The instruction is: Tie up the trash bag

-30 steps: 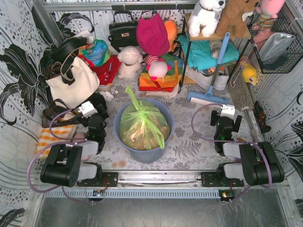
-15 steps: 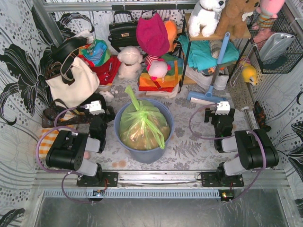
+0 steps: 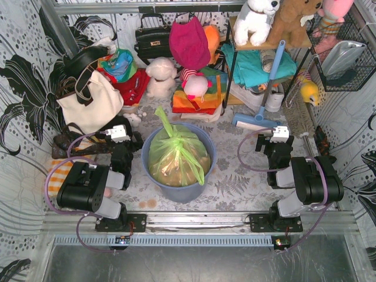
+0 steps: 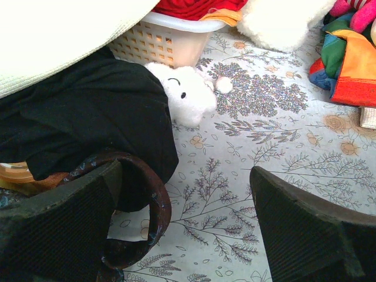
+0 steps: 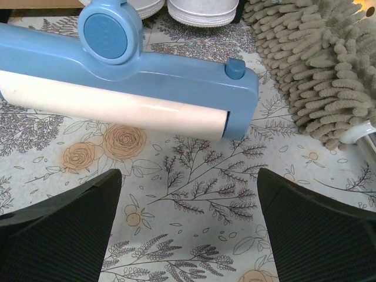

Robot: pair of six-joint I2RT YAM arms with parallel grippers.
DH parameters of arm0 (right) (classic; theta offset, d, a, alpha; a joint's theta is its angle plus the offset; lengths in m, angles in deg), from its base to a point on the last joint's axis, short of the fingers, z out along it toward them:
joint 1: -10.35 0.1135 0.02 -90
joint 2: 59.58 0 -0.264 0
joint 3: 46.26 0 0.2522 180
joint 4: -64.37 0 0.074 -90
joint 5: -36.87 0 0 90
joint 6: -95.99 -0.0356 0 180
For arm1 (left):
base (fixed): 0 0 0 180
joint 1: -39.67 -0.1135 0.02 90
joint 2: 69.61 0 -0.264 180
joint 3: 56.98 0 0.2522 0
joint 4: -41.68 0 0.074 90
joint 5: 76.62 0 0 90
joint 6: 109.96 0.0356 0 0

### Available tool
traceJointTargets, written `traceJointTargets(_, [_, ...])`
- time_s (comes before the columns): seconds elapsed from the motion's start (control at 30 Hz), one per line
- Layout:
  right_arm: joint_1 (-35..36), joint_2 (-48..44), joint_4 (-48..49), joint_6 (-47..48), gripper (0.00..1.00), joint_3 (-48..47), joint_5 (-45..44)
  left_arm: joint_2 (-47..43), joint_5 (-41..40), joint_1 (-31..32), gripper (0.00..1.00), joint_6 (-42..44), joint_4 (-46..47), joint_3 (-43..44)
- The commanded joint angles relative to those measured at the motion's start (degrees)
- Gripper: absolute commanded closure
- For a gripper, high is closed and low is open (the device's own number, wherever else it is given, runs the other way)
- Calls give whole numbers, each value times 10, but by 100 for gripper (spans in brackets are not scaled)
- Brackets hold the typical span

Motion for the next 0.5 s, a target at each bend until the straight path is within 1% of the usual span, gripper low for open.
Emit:
traceJointTargets(0.0, [-4, 3, 29, -15, 3, -8, -12, -1, 3, -2, 2, 7, 29, 10])
traceJointTargets(0.47, [-4, 3, 29, -15, 3, -8, -9, -1, 4, -2, 2, 6, 26, 10])
